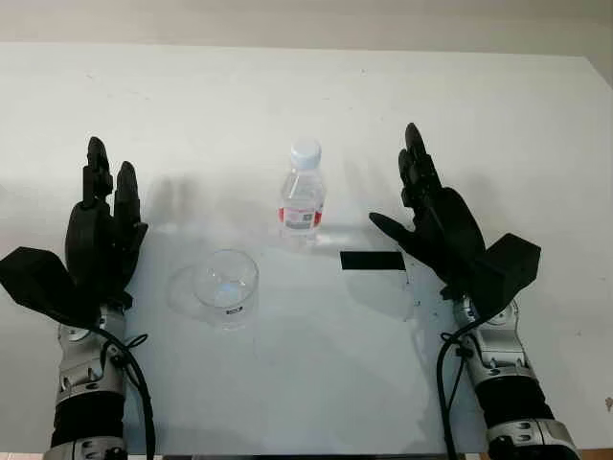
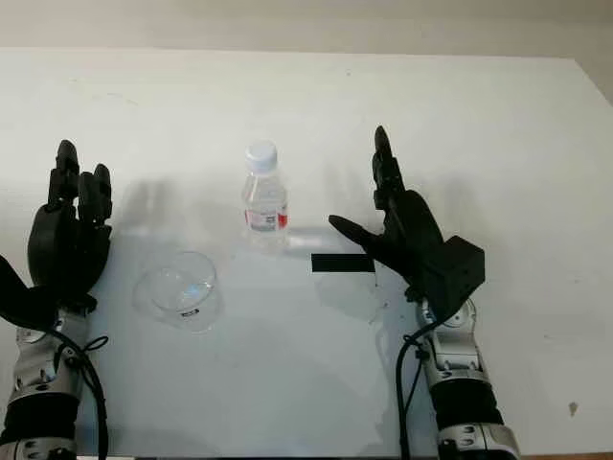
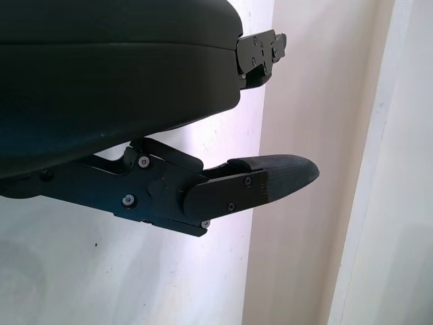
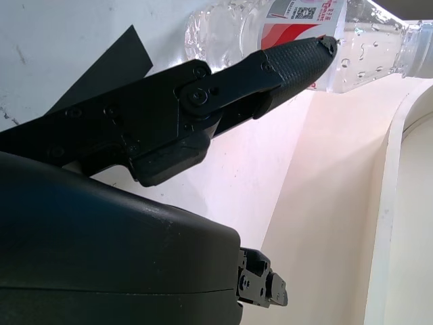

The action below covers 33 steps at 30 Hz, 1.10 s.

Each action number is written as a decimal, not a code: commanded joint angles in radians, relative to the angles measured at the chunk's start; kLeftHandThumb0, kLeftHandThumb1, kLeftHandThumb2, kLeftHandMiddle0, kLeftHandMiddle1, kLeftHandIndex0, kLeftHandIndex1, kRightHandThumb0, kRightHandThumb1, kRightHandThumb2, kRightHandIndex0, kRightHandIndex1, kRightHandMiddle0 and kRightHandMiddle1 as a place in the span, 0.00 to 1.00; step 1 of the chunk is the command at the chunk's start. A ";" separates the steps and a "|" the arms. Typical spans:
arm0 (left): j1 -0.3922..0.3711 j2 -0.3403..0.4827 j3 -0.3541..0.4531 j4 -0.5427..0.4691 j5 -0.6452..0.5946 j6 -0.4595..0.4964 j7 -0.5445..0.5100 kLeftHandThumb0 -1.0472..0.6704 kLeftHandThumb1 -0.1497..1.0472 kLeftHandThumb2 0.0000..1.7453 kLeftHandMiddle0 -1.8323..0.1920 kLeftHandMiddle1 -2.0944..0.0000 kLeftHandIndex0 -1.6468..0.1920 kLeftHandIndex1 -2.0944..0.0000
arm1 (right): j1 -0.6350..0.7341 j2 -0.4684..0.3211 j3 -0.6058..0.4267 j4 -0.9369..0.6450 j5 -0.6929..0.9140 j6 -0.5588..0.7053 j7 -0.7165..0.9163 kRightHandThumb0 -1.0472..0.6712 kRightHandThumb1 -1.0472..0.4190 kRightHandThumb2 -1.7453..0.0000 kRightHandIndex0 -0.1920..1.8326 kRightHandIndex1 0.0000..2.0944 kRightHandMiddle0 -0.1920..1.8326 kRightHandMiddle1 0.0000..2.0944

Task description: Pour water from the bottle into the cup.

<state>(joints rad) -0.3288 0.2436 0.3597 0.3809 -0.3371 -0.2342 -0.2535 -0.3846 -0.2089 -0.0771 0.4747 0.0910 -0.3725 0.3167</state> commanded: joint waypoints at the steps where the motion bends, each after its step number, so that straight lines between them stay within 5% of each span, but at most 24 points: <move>1: 0.017 -0.003 0.002 -0.009 -0.005 0.003 -0.001 0.25 1.00 0.32 0.95 0.97 1.00 0.98 | 0.009 0.004 0.002 -0.019 0.007 0.007 0.003 0.07 0.04 0.97 0.00 0.00 0.00 0.00; 17: 0.007 -0.003 0.005 0.017 0.000 -0.010 0.004 0.24 1.00 0.32 0.96 0.98 1.00 0.98 | -0.101 0.014 0.058 0.087 -0.020 -0.030 0.092 0.07 0.05 0.97 0.00 0.00 0.00 0.00; 33: -0.002 -0.001 0.006 0.032 0.003 -0.029 0.004 0.25 1.00 0.33 0.96 0.98 1.00 0.99 | -0.281 0.143 0.173 0.278 -0.078 -0.066 0.143 0.04 0.07 0.97 0.00 0.00 0.00 0.00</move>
<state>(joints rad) -0.3422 0.2436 0.3644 0.4018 -0.3351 -0.2573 -0.2487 -0.6491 -0.0745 0.0944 0.7366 0.0132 -0.4274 0.4557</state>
